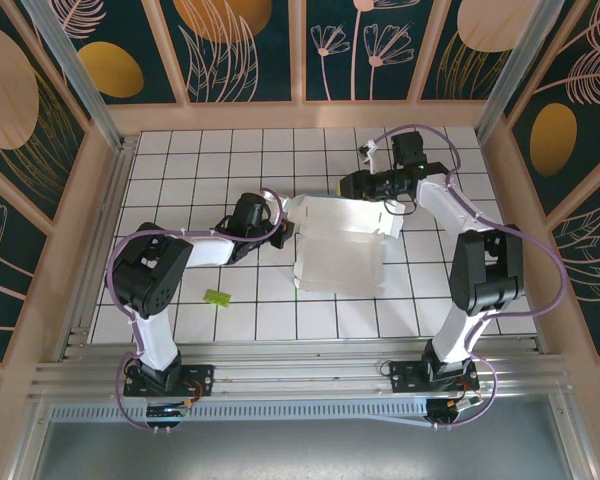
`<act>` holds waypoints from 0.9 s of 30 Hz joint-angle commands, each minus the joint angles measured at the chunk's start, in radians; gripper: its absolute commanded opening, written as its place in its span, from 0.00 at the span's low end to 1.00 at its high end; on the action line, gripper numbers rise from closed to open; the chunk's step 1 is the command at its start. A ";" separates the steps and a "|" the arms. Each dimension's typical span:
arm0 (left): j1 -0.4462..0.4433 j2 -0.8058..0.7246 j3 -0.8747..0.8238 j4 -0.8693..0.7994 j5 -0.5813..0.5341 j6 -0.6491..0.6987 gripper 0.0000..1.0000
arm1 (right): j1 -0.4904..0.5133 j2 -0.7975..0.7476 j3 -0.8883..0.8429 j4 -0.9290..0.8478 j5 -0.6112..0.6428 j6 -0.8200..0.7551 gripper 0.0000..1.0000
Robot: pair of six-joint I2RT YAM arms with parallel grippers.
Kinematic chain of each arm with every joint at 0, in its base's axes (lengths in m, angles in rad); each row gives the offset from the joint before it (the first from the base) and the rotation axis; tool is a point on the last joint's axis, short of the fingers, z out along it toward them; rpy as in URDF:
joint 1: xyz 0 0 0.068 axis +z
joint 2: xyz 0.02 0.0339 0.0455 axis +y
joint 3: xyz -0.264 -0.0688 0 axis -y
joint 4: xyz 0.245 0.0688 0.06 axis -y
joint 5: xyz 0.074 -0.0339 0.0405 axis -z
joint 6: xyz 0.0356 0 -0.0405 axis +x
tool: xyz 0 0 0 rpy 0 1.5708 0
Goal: Fold the paper box
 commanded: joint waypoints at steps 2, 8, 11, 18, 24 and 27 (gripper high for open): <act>-0.014 -0.026 0.010 0.017 -0.001 0.030 0.02 | 0.000 0.022 -0.025 -0.042 -0.014 -0.051 0.42; -0.015 -0.023 0.048 -0.041 -0.053 0.096 0.01 | 0.000 -0.031 -0.014 -0.015 -0.032 -0.018 0.41; -0.016 -0.017 0.064 -0.060 -0.057 0.154 0.01 | -0.007 -0.077 0.008 0.003 -0.002 -0.021 0.41; -0.015 0.007 0.142 -0.100 -0.031 0.265 0.00 | -0.087 -0.042 0.087 0.001 0.102 -0.121 0.74; -0.015 0.042 0.189 -0.095 0.025 0.371 0.00 | -0.122 0.097 0.139 -0.118 -0.105 -0.231 0.83; -0.016 0.076 0.239 -0.126 0.024 0.403 0.00 | -0.119 0.116 0.110 -0.105 -0.181 -0.219 0.73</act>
